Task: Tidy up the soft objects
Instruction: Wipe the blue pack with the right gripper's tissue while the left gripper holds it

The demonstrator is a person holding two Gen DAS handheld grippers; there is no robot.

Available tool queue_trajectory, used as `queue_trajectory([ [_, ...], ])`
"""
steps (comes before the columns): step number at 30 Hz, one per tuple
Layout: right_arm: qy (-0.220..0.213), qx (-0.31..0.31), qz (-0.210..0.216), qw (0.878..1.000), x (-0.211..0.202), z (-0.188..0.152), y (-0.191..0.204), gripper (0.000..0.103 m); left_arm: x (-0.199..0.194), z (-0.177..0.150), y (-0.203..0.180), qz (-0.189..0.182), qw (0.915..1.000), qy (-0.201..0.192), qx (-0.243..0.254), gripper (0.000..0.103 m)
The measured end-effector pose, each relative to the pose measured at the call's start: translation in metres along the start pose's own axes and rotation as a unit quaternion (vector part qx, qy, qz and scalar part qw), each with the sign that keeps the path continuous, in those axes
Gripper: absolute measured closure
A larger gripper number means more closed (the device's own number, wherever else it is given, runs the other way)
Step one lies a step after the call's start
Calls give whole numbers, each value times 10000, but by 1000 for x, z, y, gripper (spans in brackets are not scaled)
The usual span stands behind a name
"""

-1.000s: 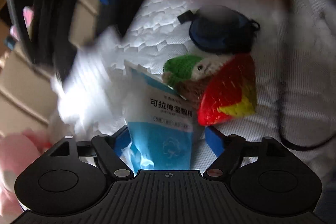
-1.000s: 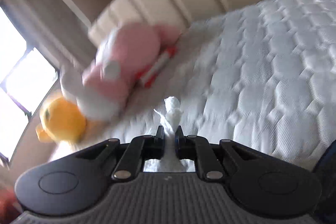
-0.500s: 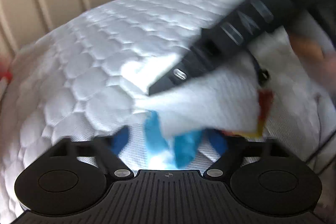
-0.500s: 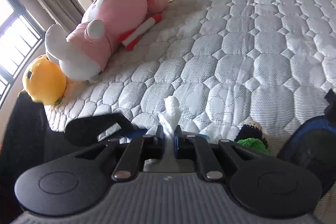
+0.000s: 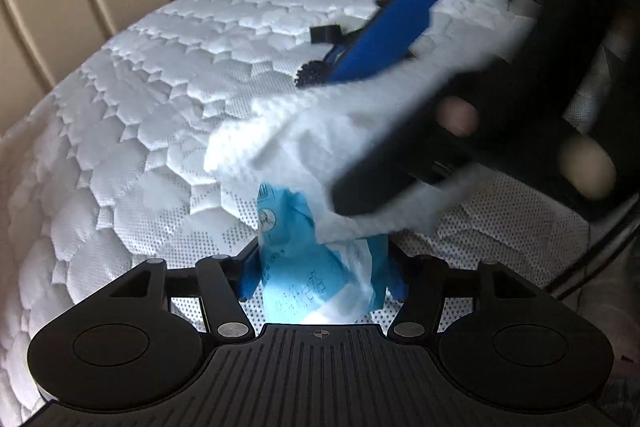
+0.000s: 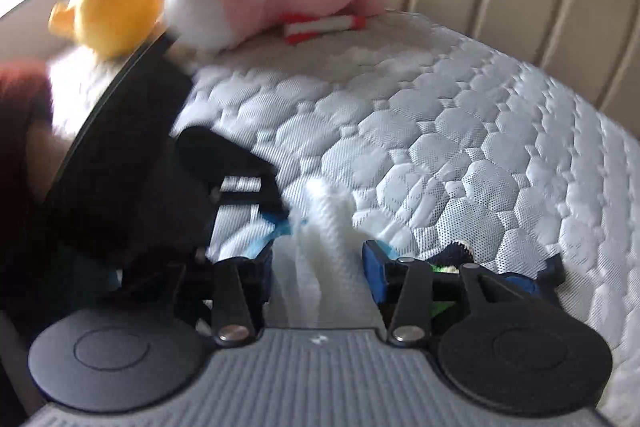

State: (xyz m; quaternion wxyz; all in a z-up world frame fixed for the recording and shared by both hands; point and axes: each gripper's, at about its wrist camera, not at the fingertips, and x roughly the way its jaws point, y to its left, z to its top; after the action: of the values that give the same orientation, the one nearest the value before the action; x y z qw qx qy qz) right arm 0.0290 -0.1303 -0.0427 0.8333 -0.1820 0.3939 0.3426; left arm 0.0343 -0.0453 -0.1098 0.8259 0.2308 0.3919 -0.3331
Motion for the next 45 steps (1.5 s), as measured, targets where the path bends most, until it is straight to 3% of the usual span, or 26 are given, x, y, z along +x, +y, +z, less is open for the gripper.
queue_trajectory([
  [1,49,-145,-90,9998,0,-2,3,88,-2,0,-1,-16,10000,-6,-18,37],
  [2,33,-230,-201,9995,-1,-4,5,97,-1,1,-1,-46,10000,-7,-49,37],
  [5,-280,284,-52,9992,-6,0,-7,95,-8,1,0,-87,9999,-41,-66,37],
  [7,-282,1031,736,9915,-1,4,-20,95,-9,2,-2,-89,9999,-58,-21,37],
  [8,-221,1168,894,9889,3,5,-22,95,-8,2,-3,-65,10000,-57,2,37],
  [12,-81,969,200,9951,10,0,-27,95,-8,1,-7,124,9999,-79,50,39],
  [14,-119,1281,-195,9915,5,-3,-46,95,-10,3,-7,242,9996,-146,43,44],
  [16,-188,1804,-368,9827,0,-5,-68,95,-8,5,-7,409,9990,-182,18,53],
  [20,-448,2773,-228,9595,-13,-13,-101,95,-9,9,-6,771,9964,-339,54,56],
  [24,-508,3035,-31,9515,-12,-16,-110,95,-9,9,-12,1969,9734,-529,1042,56],
  [26,-451,2976,-56,9536,-9,-17,-109,95,-5,4,-15,1527,9821,-236,1080,51],
  [28,-405,2922,-77,9555,-7,-17,-108,95,-2,0,-19,1103,9876,44,1113,37],
  [30,-468,2949,-38,9544,-8,-17,-108,95,-6,3,-20,1121,9885,85,1013,25],
  [31,-486,2992,1,9529,-9,-17,-109,95,-13,7,-15,1067,9917,62,717,14],
  [33,-572,3097,118,9490,-12,-14,-109,95,-26,14,1,810,9967,38,-90,8],
  [35,-800,3066,378,9477,-15,-3,-105,95,-37,16,18,481,9938,55,-1003,7],
  [37,-1045,2883,793,9485,-16,12,-95,95,-36,9,27,198,9855,161,-1676,6],
  [39,-1112,2682,1173,9497,-8,22,-83,95,-26,6,30,56,9796,459,-1955,5],
  [43,-1368,2533,872,9537,-6,23,-75,95,-8,0,33,-24,9707,888,-2231,5],
  [45,-1194,2678,1077,9500,-4,20,-86,95,-6,1,33,-64,9696,896,-2274,4],
])
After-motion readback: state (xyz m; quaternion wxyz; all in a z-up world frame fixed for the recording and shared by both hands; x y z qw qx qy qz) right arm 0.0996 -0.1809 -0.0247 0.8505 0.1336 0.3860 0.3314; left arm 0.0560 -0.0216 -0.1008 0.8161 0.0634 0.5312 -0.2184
